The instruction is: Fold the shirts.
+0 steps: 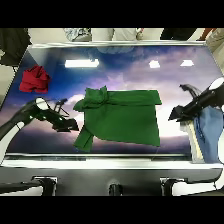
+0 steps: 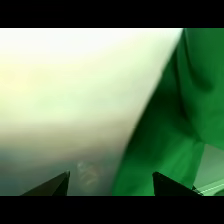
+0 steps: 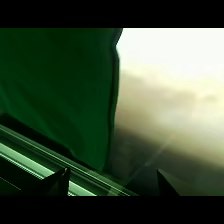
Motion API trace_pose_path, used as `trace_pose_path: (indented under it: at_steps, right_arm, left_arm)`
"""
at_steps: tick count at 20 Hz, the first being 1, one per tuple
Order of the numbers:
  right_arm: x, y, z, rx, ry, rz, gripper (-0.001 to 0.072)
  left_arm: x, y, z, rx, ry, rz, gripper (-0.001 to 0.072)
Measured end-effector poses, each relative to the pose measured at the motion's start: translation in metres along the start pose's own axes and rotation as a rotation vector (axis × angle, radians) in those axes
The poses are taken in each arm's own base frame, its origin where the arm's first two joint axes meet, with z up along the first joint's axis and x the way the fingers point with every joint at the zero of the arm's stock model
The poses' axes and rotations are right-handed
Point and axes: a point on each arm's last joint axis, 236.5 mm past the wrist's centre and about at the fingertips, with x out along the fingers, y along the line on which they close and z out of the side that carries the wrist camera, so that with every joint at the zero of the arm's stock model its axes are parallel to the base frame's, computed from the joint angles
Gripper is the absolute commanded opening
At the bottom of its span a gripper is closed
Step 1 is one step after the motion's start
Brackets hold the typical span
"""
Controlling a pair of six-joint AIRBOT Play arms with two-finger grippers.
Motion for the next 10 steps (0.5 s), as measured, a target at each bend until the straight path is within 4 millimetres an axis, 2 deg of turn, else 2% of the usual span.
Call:
trace_pose_path:
  at_steps: [3,4,5,7,10]
  right_arm:
    - [0.023,0.000,-0.021,0.010,0.034,0.018,0.0678]
    - [0.030,0.000,-0.026,0.013,0.043,0.023,0.0678]
    - [0.037,0.000,-0.030,0.018,0.049,0.030,0.0678]
    - [0.052,0.001,-0.036,0.033,0.054,0.051,0.0677]
    - [0.079,0.008,-0.045,0.041,0.073,0.075,0.0667]
  left_arm:
    - [0.022,-0.021,-0.015,0.031,0.045,-0.035,0.0583]
    - [0.028,-0.025,-0.018,0.041,0.052,-0.039,0.0404]
    - [0.033,-0.026,-0.020,0.045,0.060,-0.038,0.0162]
    - [0.040,-0.029,-0.022,0.054,0.069,-0.035,0.0030]
    - [0.043,-0.031,-0.023,0.063,0.064,-0.034,0.0028]
